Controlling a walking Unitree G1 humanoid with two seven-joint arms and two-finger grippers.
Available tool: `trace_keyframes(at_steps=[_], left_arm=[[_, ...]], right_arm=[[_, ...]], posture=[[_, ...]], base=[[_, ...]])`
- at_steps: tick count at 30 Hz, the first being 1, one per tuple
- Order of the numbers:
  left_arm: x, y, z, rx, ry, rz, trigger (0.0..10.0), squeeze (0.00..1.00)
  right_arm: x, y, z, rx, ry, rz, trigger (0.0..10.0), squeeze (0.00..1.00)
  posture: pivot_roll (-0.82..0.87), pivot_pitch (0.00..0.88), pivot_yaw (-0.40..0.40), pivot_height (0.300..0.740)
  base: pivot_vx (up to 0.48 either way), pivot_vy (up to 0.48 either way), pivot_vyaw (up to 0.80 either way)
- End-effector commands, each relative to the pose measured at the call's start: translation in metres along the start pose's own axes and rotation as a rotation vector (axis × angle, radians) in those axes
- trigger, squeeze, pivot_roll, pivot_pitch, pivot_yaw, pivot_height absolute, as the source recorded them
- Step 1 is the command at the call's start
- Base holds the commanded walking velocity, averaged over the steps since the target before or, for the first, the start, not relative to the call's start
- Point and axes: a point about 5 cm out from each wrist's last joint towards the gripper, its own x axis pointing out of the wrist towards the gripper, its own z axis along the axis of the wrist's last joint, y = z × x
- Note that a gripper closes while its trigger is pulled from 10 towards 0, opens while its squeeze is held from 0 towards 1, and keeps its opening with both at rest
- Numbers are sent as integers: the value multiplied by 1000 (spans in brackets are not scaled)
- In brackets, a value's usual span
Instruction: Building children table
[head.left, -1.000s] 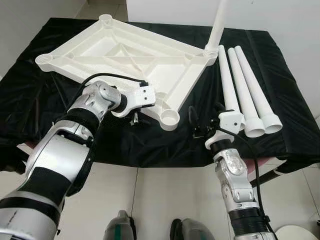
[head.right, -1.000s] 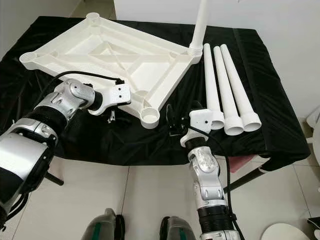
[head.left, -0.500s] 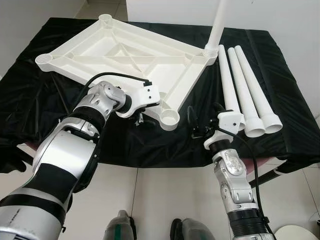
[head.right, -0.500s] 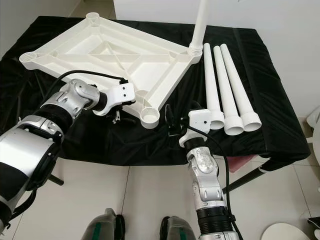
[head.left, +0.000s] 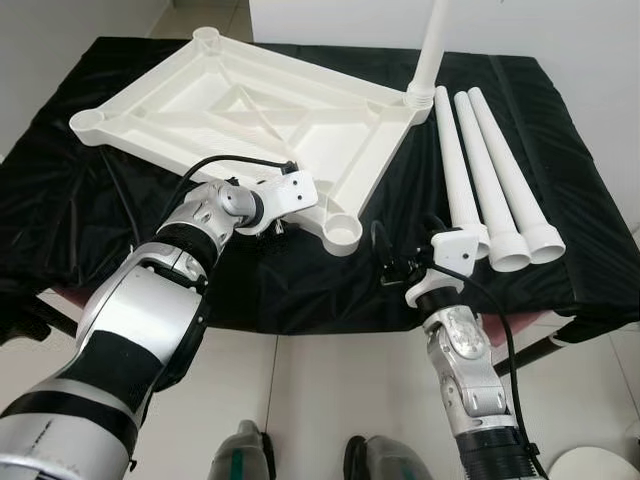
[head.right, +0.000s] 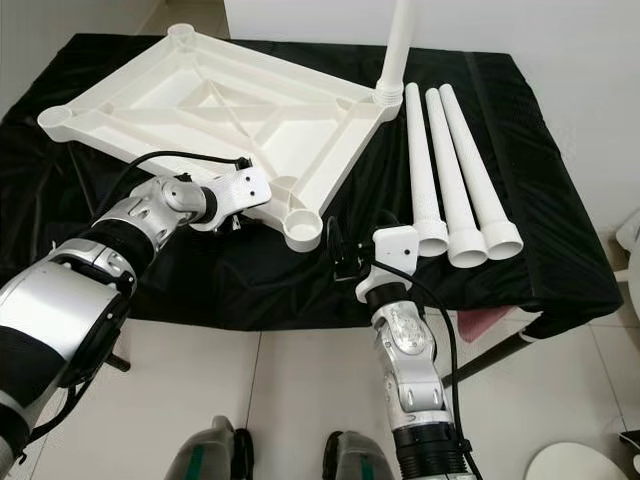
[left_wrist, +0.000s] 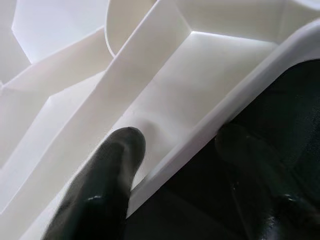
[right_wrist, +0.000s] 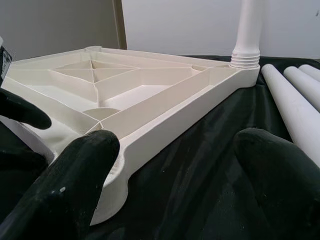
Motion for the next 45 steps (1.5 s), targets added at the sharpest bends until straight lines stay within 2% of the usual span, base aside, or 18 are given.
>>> trace_keyframes(at_steps=[1,8,14,18,22,23,24,25,29,33,39,40,45], left_arm=[[3,-6,-6,-21,23,-10,0,0],[3,-7,-6,-10,25,-20,0,0],[6,-15,-8,-7,16,-51,0,0],[8,-27,-4,-35,-46,-169,0,0],[9,-34,-2,-29,-77,-227,0,0],[10,-35,-1,-30,-90,-225,10000,0],[11,-37,0,-44,-93,-226,10000,0],[12,-36,2,-53,-99,-211,10000,1000],[12,-31,6,-83,-111,-178,10000,1000],[9,-19,10,-73,-108,-129,10000,1000],[7,-13,11,-57,-86,-89,10000,1000],[6,-12,11,-62,-83,-94,10000,0],[7,-12,16,-94,-100,-133,10000,0]], right_arm=[[-2,0,0,-2,6,-2,10000,0],[-2,0,0,-3,7,-3,10000,0],[-2,-1,0,-7,10,-2,10000,0],[-1,0,-1,-10,11,3,10000,0],[0,0,-1,-12,9,5,10000,0],[0,0,-1,-12,9,6,10000,0],[0,0,-1,-12,8,7,10000,0],[1,0,-1,-13,8,8,10000,0],[2,0,-1,-13,8,10,10000,0],[0,2,-2,-11,10,16,10000,0],[0,3,-2,-8,12,19,10000,0],[0,3,-2,-9,12,19,10000,0],[-2,3,-1,-9,13,16,10000,0]], posture=[[-63,72,60,740],[-63,71,63,740],[-62,69,64,740],[-60,65,62,740],[-56,55,61,740],[-56,55,61,740],[-56,55,61,740],[-52,54,58,740],[-52,54,58,740],[-48,59,57,740],[-46,65,58,740],[-50,72,62,740],[-58,81,67,740]], base=[[0,0,0],[0,0,0],[0,0,0],[0,0,0],[0,0,0],[0,0,0],[0,0,0],[0,0,0],[0,0,0],[0,0,0],[0,0,0],[0,0,0],[0,0,0]])
